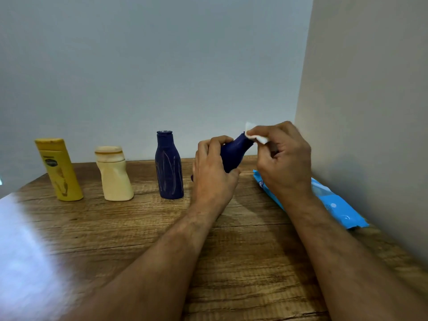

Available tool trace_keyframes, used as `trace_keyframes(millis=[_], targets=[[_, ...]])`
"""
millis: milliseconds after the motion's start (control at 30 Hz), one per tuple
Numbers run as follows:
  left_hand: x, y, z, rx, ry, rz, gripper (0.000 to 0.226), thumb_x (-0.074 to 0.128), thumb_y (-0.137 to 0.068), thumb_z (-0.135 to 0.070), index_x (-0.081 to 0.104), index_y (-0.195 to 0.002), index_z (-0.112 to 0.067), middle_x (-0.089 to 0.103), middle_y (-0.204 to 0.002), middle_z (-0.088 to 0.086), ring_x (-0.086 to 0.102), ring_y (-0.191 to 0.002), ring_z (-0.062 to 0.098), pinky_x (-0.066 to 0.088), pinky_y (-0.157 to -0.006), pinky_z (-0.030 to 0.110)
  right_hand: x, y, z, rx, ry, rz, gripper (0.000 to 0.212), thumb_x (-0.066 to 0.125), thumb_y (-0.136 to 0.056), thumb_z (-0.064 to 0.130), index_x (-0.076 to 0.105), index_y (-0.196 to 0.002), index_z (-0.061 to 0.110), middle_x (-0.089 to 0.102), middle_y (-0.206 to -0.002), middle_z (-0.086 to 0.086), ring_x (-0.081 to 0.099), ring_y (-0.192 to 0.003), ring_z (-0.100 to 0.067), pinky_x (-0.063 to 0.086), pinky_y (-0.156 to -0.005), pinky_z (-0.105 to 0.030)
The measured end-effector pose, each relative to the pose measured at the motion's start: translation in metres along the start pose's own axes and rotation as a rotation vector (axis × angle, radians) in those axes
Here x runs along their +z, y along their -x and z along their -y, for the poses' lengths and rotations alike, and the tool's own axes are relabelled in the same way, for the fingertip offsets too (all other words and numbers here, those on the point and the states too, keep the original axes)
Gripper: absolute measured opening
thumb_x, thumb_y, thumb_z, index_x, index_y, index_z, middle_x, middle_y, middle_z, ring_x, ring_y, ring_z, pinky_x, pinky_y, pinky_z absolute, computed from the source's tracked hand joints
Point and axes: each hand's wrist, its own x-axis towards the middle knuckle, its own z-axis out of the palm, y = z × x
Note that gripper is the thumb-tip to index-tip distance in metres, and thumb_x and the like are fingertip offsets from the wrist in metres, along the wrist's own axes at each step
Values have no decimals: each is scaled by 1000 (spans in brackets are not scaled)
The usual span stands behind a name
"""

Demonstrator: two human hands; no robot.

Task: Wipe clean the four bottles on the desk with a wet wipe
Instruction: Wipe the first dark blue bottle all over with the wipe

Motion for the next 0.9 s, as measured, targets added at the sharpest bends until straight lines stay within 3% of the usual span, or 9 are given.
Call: trace_keyframes(millis=[100, 233, 400, 533, 633, 700, 767, 900], targets=[[-5, 1, -3, 16, -93, -20, 70, 80, -74, -8, 49, -131, -35, 41, -129, -10, 43, -116, 8, 45, -107, 42, 1, 2, -4, -17, 40, 130, 38, 54, -81, -2, 75, -103, 22, 55, -88, 2, 51, -73, -5, 42, -64, -13], [-12, 1, -4, 69, -223, 13, 71, 76, -75, -5, 52, -134, -34, 44, -129, -10, 40, -113, 7, 40, -107, 40, 0, 2, -7, 7, 121, 158, 37, 49, -82, 5, 74, -101, 25, 55, -91, 1, 56, -77, -14, 50, -67, -26], [-9, 0, -6, 31, -170, 43, 71, 76, -75, -5, 52, -134, -35, 43, -130, -10, 40, -116, 7, 42, -107, 41, -1, -2, -6, 207, 34, -16, 28, 57, -90, 1, 73, -104, 19, 62, -102, -1, 57, -90, -8, 38, -78, 1], [-7, -1, -1, 20, -69, 92, 73, 78, -72, -3, 53, -131, -37, 41, -127, -12, 45, -120, 12, 46, -106, 40, 4, 0, -9, 206, 2, 128, 30, 59, -88, 3, 72, -98, 28, 61, -98, 4, 54, -86, 0, 38, -75, -2], [-7, -1, 1, 7, 44, 133, 73, 81, -72, -4, 54, -131, -38, 42, -125, -13, 49, -120, 11, 50, -103, 28, 9, 1, -8, 286, -26, 95, 27, 59, -92, 7, 71, -101, 30, 63, -102, 4, 55, -92, -2, 39, -78, -1], [-6, -1, -1, -26, 133, 138, 73, 84, -74, -10, 52, -133, -38, 43, -125, -11, 52, -114, 8, 48, -92, 9, 10, 1, -8, 343, -37, 44, 22, 58, -94, 11, 71, -105, 26, 65, -105, 3, 57, -98, -6, 42, -78, -3], [-3, -1, -2, -69, 218, 133, 73, 85, -76, -19, 50, -137, -38, 43, -126, -9, 54, -111, 4, 48, -83, 4, 11, 1, -9, 401, -37, 23, 20, 58, -96, 15, 71, -107, 24, 65, -108, 3, 59, -101, -8, 42, -78, -5], [1, -1, 2, -152, 325, 110, 72, 84, -77, -35, 43, -135, -47, 51, -132, -8, 57, -117, 11, 57, -94, 36, 14, 4, -7, 420, -7, 83, 21, 56, -97, 17, 70, -109, 26, 64, -110, 3, 56, -100, -6, 37, -74, -1]])
